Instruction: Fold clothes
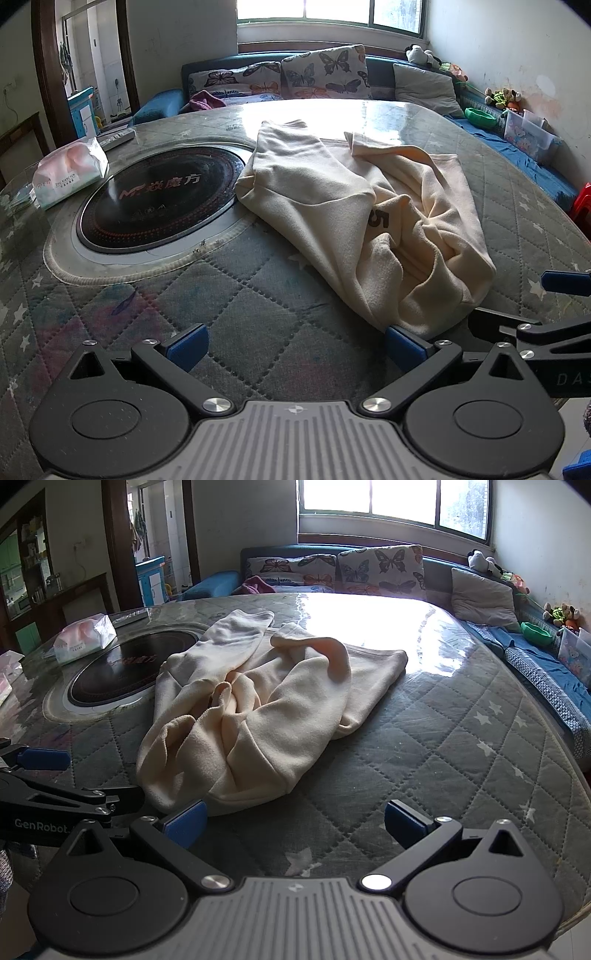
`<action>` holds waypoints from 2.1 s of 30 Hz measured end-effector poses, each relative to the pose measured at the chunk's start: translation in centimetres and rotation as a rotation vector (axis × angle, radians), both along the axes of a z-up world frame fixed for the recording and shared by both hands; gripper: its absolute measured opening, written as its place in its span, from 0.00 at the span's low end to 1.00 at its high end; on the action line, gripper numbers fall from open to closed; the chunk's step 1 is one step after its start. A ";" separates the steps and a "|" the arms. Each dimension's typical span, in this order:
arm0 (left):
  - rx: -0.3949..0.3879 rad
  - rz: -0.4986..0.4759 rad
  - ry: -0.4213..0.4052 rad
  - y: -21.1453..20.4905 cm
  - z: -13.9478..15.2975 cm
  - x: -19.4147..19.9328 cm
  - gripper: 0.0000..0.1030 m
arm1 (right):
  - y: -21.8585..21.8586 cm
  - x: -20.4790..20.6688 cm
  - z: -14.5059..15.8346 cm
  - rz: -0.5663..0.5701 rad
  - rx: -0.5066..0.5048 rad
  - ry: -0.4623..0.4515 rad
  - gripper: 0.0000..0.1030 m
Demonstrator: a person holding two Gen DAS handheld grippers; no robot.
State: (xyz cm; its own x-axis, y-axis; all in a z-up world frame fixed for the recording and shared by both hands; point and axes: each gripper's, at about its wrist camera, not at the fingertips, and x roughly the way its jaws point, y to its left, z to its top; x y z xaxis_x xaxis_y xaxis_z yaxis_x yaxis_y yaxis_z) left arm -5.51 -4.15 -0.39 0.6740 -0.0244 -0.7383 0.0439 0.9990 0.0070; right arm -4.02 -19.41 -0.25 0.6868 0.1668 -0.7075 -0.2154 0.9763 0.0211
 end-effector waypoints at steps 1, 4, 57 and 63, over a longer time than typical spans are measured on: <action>0.000 0.001 0.001 0.0 0.0 0.0 1.00 | 0.0 0.0 0.0 0.000 0.000 0.001 1.00; 0.000 0.003 0.003 0.0 0.0 0.1 1.00 | 0.1 0.1 -0.1 0.002 0.000 0.002 1.00; 0.009 0.003 0.004 1.6 1.3 2.6 1.00 | 0.6 2.3 1.4 0.119 0.041 -0.008 1.00; 0.002 0.009 -0.017 2.2 2.2 4.2 1.00 | 0.4 4.3 1.9 0.140 0.039 -0.016 1.00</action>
State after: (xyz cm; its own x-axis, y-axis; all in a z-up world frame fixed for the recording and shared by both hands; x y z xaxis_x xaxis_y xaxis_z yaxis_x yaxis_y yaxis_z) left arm -1.31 -1.94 1.81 0.6866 -0.0172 -0.7268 0.0350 0.9993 0.0094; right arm 0.30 -19.03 1.67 0.6657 0.2893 -0.6878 -0.3501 0.9351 0.0544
